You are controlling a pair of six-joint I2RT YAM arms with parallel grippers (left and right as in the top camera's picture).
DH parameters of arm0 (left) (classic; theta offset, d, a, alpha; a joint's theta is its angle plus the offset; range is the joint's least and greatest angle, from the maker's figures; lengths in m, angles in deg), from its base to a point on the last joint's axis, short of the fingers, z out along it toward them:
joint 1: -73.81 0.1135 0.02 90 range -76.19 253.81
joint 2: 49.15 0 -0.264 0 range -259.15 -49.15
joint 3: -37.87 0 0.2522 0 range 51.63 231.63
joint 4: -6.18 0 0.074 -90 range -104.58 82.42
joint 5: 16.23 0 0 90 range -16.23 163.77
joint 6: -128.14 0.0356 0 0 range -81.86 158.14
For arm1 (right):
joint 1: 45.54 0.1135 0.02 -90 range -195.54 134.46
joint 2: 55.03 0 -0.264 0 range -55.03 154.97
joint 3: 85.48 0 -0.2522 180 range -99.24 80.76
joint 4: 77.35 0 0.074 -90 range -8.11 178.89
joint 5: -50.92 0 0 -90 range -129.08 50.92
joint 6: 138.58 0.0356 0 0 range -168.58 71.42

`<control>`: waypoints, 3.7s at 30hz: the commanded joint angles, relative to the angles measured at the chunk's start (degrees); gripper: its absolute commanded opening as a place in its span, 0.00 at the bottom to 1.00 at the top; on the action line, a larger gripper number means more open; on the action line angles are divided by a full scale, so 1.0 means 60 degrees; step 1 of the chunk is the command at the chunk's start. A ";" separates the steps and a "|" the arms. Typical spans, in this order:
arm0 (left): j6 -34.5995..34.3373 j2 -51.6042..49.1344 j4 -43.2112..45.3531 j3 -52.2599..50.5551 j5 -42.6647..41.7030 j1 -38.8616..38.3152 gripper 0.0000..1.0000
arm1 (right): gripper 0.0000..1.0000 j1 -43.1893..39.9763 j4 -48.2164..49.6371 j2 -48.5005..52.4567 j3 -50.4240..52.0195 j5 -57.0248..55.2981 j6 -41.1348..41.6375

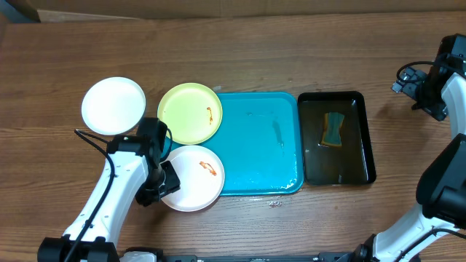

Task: Clean dirty plates on tray and stack at the side
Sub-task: 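Open the left gripper to release the plate and withdraw, then move the left gripper to the sauce-smeared white plate and pinch its rim, then reach the right gripper down into the black tray toward the sponge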

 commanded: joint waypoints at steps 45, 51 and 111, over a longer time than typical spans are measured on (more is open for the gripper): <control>-0.1508 0.0073 0.5297 -0.1158 -0.2834 -0.2178 0.05 | 1.00 0.0036 0.0033 0.0011 -0.0018 -0.0066 0.0047; -0.2033 0.0062 0.6237 -0.1158 -0.1701 -0.3126 0.04 | 1.00 0.0036 0.0033 0.0011 -0.0018 -0.0066 0.0047; 0.1027 -0.2750 0.5843 0.1122 -0.1344 -0.3450 0.20 | 1.00 0.0036 0.0036 0.0011 -0.0018 -0.0066 0.0047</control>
